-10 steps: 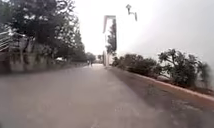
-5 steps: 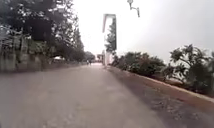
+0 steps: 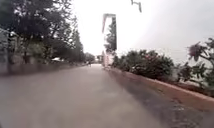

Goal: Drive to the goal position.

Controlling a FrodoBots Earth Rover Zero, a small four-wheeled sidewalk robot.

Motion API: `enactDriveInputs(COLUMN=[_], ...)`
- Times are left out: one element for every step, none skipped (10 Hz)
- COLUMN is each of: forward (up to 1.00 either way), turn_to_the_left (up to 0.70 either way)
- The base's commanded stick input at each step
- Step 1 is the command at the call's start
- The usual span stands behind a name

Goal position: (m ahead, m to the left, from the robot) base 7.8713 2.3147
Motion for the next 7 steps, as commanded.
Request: enactDriveInputs(forward=[1.0,1.0,1.0,1.0,1.0,1.0,1.0], turn_to_the_left=[0.0,0.0,0.0,0.0,0.0,0.0,0.0])
